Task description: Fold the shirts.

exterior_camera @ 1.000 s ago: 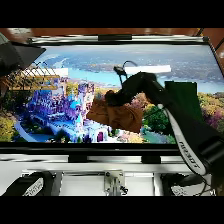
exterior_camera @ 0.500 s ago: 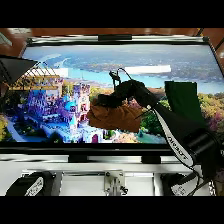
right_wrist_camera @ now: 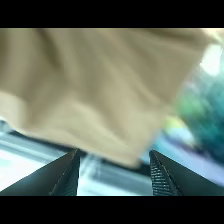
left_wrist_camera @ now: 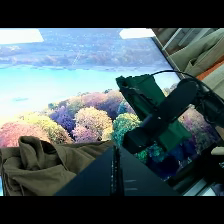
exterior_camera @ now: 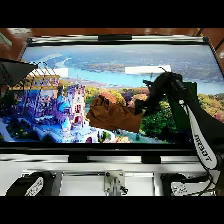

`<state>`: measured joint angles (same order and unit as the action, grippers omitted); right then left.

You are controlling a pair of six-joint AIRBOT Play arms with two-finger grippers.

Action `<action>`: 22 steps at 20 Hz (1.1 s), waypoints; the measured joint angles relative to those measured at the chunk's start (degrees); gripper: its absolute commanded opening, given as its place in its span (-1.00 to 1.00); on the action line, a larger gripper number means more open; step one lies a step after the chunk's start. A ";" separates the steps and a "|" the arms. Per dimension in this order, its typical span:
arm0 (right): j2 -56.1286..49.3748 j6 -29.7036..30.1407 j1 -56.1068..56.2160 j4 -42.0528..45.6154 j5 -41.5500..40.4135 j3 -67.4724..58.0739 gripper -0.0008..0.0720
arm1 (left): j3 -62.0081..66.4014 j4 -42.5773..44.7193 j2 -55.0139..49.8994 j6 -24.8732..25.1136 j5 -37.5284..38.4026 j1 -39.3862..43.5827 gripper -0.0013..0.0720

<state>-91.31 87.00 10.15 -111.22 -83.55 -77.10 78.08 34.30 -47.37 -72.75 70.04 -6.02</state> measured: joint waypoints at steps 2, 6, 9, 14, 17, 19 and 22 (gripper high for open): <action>1.27 0.46 -3.78 -1.90 0.28 5.66 0.51 | 0.00 0.39 0.00 -0.15 0.50 0.00 -0.87; 2.19 2.14 -6.38 -9.11 8.76 13.64 0.51 | 0.00 0.70 0.00 -0.63 0.90 0.00 -0.87; 1.42 2.80 -5.25 -12.02 15.21 15.80 0.33 | 0.00 1.09 0.00 -1.90 1.07 0.00 -0.87; -0.50 3.56 -2.78 -14.25 18.01 16.24 -0.82 | 0.00 2.84 -0.07 -3.89 1.18 0.00 -0.87; 1.38 5.86 -3.37 -15.08 14.08 11.34 -0.82 | -0.02 3.91 -0.59 -4.26 1.20 0.00 -0.87; 4.11 5.84 -5.01 -15.52 11.69 5.03 -0.82 | -0.07 4.57 -1.27 -4.46 1.18 0.00 -0.87; 7.74 2.21 -8.55 -15.72 10.67 -6.88 -0.82 | -0.09 5.05 -2.34 -4.46 1.18 0.00 -0.87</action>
<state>-83.57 89.21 1.61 -126.93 -72.88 -83.99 78.00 39.35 -49.71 -77.21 71.22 -6.02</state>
